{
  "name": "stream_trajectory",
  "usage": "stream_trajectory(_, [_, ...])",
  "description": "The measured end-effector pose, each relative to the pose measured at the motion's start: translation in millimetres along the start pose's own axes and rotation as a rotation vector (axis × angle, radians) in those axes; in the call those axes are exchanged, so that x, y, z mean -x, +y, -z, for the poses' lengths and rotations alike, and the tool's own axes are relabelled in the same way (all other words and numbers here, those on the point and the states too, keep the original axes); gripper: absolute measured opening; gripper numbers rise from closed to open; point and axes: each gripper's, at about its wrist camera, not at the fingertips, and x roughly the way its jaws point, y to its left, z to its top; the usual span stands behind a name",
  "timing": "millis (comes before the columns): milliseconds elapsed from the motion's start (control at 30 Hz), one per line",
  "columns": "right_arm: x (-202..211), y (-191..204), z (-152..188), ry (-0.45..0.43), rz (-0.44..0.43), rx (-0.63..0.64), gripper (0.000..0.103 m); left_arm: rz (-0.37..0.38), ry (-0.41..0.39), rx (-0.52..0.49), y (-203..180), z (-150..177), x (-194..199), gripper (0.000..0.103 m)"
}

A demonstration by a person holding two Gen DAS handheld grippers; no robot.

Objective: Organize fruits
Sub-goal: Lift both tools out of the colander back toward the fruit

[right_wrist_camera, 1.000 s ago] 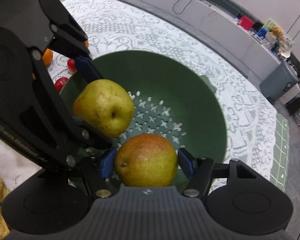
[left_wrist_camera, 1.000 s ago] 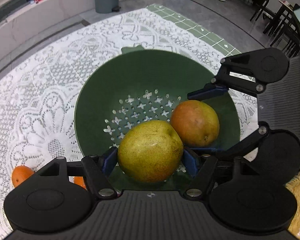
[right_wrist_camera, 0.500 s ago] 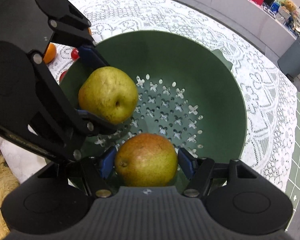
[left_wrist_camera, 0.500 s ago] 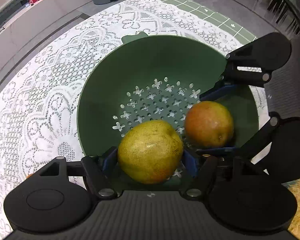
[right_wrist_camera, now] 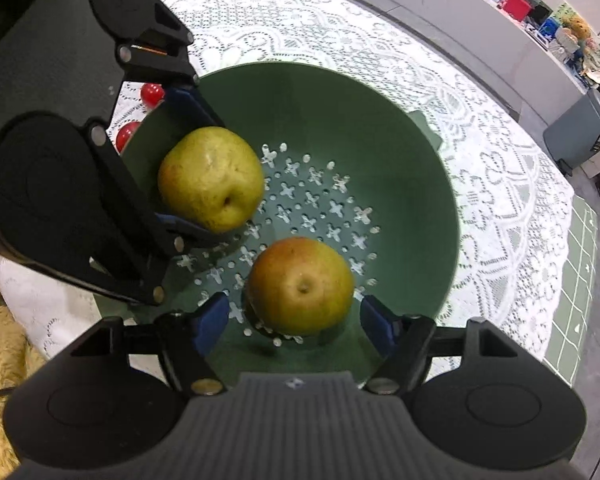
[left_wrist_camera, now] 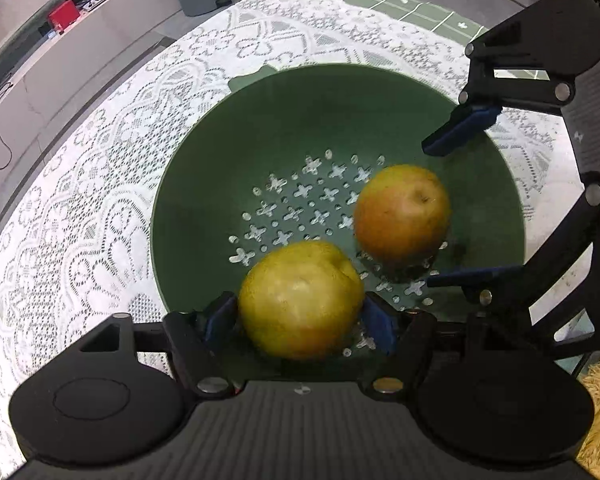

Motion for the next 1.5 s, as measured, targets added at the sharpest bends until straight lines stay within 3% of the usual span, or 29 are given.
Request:
stream_trajectory(133, [8, 0, 4, -0.009, 0.02, -0.009, 0.08, 0.009, -0.02, -0.017, -4, 0, 3, 0.084])
stream_trajectory(300, [12, 4, 7, -0.025, 0.048, -0.008, 0.08, 0.029, -0.052, 0.037, -1, 4, 15, 0.084])
stream_trajectory(600, [33, 14, 15, -0.085, 0.144, -0.064, 0.081, -0.068, -0.152, 0.089, -6, 19, 60, 0.084])
stream_trajectory(767, [49, 18, 25, -0.174, 0.186, -0.202, 0.081, -0.089, -0.207, 0.147, -5, 36, 84, 0.084])
stream_trajectory(900, [59, 28, 31, -0.257, 0.164, -0.321, 0.081, -0.087, -0.249, 0.198, -1, 53, 101, 0.084])
stream_trajectory(1200, [64, 83, 32, -0.441, 0.127, -0.38, 0.081, -0.118, -0.314, 0.302, 14, 95, 128, 0.083])
stream_trajectory(1500, [45, 126, 16, -0.558, 0.075, -0.477, 0.081, -0.132, -0.367, 0.393, 47, 137, 136, 0.083])
